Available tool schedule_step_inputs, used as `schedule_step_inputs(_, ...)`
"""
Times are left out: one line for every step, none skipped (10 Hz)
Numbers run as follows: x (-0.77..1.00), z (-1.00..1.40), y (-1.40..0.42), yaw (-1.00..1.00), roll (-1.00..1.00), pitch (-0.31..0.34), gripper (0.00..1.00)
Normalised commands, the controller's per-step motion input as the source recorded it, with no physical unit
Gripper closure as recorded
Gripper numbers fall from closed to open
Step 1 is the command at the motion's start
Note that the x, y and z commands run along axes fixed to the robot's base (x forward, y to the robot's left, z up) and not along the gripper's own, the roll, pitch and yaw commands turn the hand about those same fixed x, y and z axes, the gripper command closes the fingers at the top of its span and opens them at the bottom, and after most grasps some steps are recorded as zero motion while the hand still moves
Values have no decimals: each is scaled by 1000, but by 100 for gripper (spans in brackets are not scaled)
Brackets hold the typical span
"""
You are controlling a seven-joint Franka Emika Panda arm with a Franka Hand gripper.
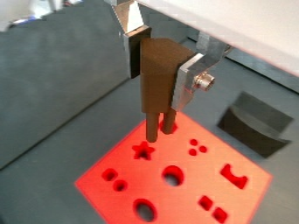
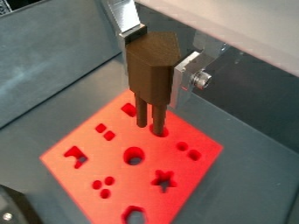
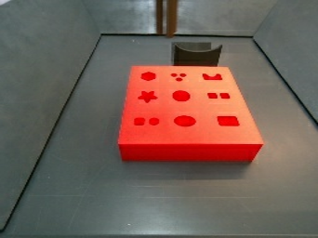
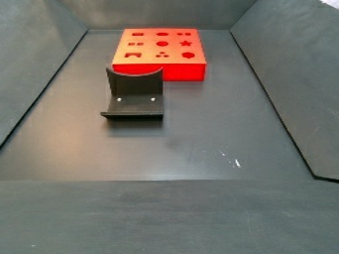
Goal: Insert the 3 prong object.
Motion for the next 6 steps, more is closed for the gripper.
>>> schedule_step_inputs(749,0,497,-326,0,33,100)
schedule_step_inputs(717,46,471,-297,57,93,100)
schedule_step_inputs(363,0,346,-340,273,51,100)
schedule_step_inputs(274,0,260,-394,336,59,100)
schedule_step_inputs(334,-371,163,-589,317,49,100)
schedule_step_inputs(389,-549,203,-309,137,43,100)
